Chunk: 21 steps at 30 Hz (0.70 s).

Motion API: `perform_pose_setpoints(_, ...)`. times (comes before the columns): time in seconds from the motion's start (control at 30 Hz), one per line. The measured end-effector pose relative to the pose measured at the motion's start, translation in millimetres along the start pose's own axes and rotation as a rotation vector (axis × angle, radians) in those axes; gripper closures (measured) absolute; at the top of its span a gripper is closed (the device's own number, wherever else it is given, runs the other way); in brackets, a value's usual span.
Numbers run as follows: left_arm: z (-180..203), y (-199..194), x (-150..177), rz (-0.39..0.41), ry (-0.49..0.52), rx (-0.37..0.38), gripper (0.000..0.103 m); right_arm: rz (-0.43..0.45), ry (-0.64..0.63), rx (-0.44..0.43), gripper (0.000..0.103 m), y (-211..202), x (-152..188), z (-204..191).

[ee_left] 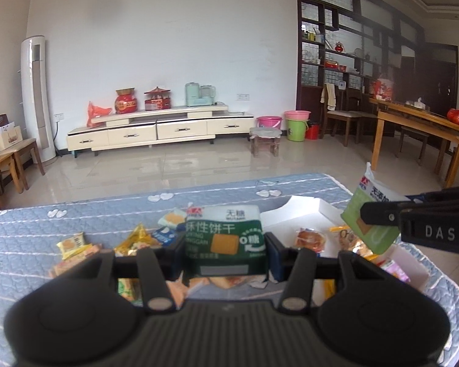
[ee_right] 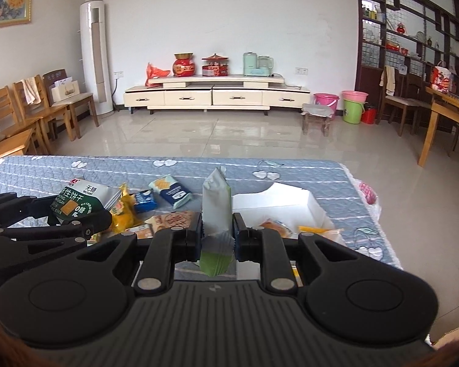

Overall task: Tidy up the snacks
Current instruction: 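Carry the green biscuit pack and green-white carton toward the white tray with both tools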

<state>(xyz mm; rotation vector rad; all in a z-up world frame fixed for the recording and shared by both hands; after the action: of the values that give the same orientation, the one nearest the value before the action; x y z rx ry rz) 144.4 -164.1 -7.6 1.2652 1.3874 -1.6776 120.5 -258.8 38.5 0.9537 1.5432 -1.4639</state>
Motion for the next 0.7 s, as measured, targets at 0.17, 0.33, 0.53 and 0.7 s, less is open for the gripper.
perform_pose_setpoints(0.17, 15.8, 9.8, -1.4, -0.008, 0.003, 0.031, 0.052, 0.002, 0.011, 0.032, 0.081, 2.2, -0.3, 16.9)
perform_pose_setpoints(0.33, 30.0, 20.8, -0.8, -0.022, 0.005, 0.057, 0.052, -0.006, 0.032, 0.055, 0.081, 9.3, 1.3, 30.7)
perform_pose_setpoints(0.53, 45.0, 37.3, -4.1, -0.038, 0.001, 0.090, 0.052, -0.015, 0.046, 0.069, 0.081, 21.9, 0.2, 43.1)
perform_pose_setpoints(0.7, 60.4, 52.1, -8.2, -0.042, 0.015, 0.112, 0.052, -0.025, 0.050, 0.089, 0.081, 30.0, -4.6, 53.8)
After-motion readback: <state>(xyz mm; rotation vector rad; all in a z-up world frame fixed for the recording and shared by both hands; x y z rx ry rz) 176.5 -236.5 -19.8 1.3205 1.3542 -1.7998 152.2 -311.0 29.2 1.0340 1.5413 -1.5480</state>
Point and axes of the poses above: each gripper's, at about its wrist camera, not at the fingertips, and y roughly the way its jaws point, z to its right, x to its underside, the point moved 8 cm from there along y, roughly the way its jaws point, and after that the axes turned 4 degrees about z, right-handed, at the moved point
